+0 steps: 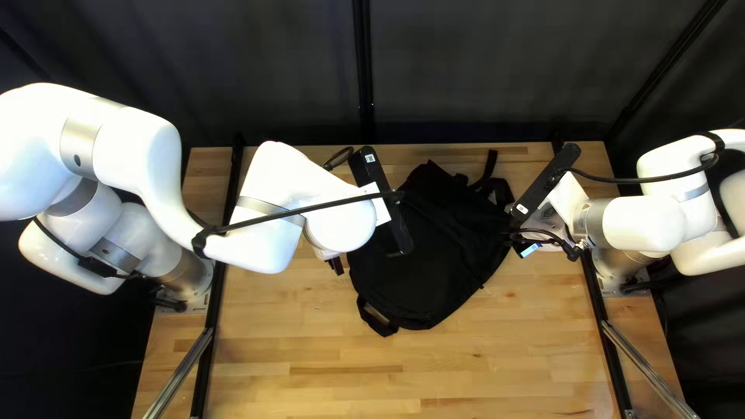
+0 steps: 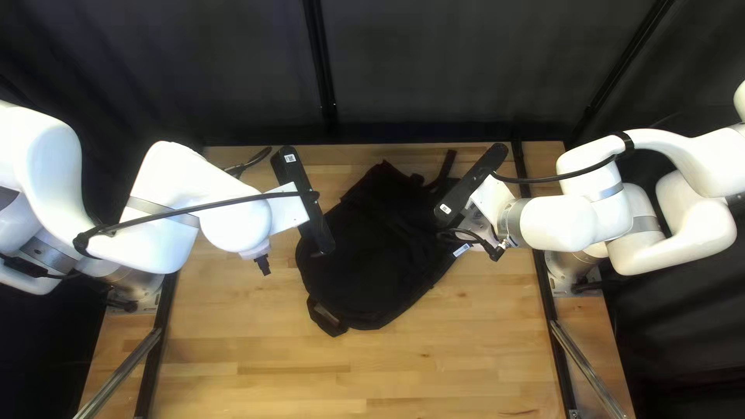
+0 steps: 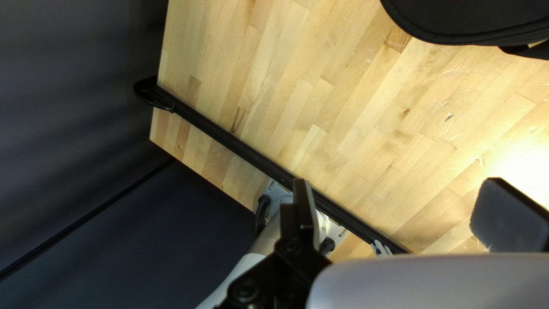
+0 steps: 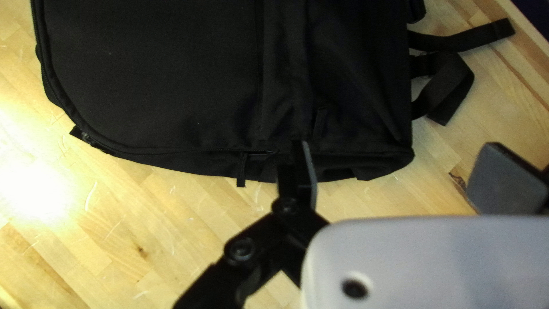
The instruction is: Remove a lunch box from a kids backpack
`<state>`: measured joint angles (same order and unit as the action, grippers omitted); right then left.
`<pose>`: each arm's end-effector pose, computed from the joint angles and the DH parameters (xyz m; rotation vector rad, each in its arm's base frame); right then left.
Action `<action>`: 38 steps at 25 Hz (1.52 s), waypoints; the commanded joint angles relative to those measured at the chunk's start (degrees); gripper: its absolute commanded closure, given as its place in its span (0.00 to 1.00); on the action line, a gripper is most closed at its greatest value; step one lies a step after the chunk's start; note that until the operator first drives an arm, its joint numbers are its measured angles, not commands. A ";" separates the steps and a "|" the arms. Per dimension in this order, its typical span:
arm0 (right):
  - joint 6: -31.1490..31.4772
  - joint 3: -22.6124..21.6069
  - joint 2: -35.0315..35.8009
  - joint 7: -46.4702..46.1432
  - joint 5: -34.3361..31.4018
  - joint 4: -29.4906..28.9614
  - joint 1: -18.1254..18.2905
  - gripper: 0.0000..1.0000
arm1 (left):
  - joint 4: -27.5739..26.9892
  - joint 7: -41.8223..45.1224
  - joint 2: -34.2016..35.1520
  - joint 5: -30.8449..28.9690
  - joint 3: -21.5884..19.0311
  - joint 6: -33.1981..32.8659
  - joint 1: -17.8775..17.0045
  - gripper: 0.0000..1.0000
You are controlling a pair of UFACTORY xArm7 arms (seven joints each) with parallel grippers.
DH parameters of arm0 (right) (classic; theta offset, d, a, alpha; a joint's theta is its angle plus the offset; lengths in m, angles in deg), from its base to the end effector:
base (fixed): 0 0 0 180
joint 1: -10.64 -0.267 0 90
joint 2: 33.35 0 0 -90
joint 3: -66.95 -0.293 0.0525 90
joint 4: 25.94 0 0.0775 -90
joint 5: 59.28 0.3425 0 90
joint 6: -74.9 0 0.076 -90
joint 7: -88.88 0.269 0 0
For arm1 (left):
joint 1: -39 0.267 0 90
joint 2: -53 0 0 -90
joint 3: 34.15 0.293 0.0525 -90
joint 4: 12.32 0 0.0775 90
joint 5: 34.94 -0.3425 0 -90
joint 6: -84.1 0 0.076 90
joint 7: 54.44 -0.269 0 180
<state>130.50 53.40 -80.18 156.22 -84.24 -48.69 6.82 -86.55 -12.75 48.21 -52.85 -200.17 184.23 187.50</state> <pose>0.3245 -0.0074 0.2409 2.5852 -0.9650 0.7369 0.3650 -0.0250 0.3065 -2.6363 -0.5543 0.2388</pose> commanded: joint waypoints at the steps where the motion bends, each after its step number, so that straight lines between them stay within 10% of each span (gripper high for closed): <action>1: 0.00 0.00 0.00 0.00 0.00 0.00 0.00 0.00 | 0.69 1.04 -0.50 1.01 0.08 -0.72 0.08 0.00; 14: 0.00 0.00 0.00 0.00 0.00 0.00 0.00 0.00 | -17.09 0.99 26.07 1.92 -5.36 -14.12 -4.45 0.00; 24: 0.00 0.00 0.00 0.00 0.00 0.00 0.00 0.00 | 5.03 6.38 25.31 -13.52 -6.15 -43.96 -9.28 0.00; 38: 0.00 0.00 0.00 0.00 0.00 0.00 0.00 0.00 | 2.50 0.62 33.26 -9.05 -6.69 -51.27 -3.30 0.00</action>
<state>130.50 53.40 -80.18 156.22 -84.24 -48.69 6.82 -83.19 -10.82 80.74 -62.67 -206.75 133.10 183.22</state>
